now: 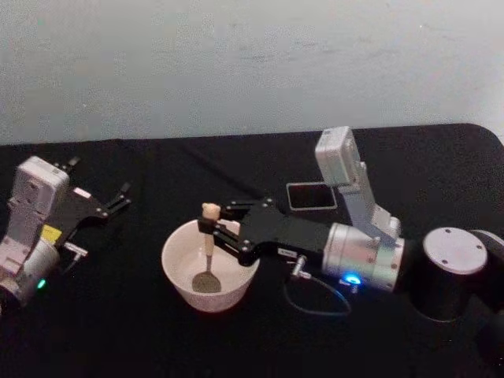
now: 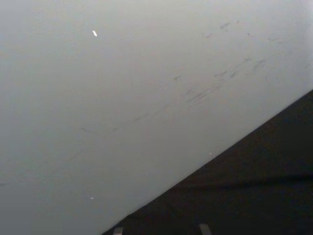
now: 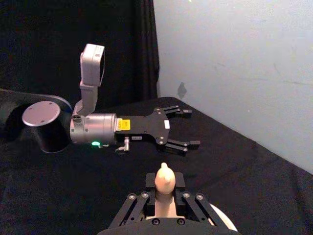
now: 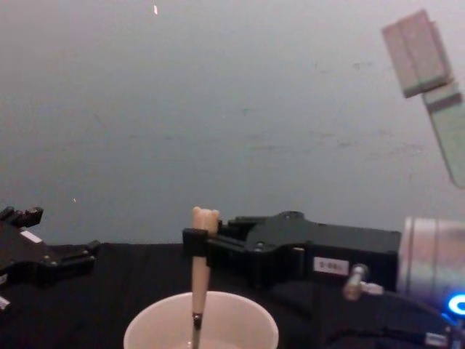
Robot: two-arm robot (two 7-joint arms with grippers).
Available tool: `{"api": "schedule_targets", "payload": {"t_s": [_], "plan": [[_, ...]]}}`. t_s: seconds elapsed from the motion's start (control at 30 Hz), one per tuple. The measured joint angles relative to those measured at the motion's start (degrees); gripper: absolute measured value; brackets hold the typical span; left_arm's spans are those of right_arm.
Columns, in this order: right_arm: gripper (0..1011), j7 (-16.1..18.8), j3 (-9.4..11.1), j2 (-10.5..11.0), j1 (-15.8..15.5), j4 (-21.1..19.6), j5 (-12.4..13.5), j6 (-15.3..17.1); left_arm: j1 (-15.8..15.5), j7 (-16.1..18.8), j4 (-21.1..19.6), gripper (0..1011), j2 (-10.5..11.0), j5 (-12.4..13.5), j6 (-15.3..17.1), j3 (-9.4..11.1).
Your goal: Pick up the stirring spoon with one hand, stir inside the cup, then place it back in its original position.
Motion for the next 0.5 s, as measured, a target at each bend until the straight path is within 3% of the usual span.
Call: {"api": "schedule_targets", "payload": {"t_s": [0.5], "plan": [[213, -3.9, -1.6, -5.3, 4.4, 7.6, -3.9, -0.5, 0.0, 0.0, 0.0, 1001, 0.0, 0.0, 0.0, 0.0]]}}
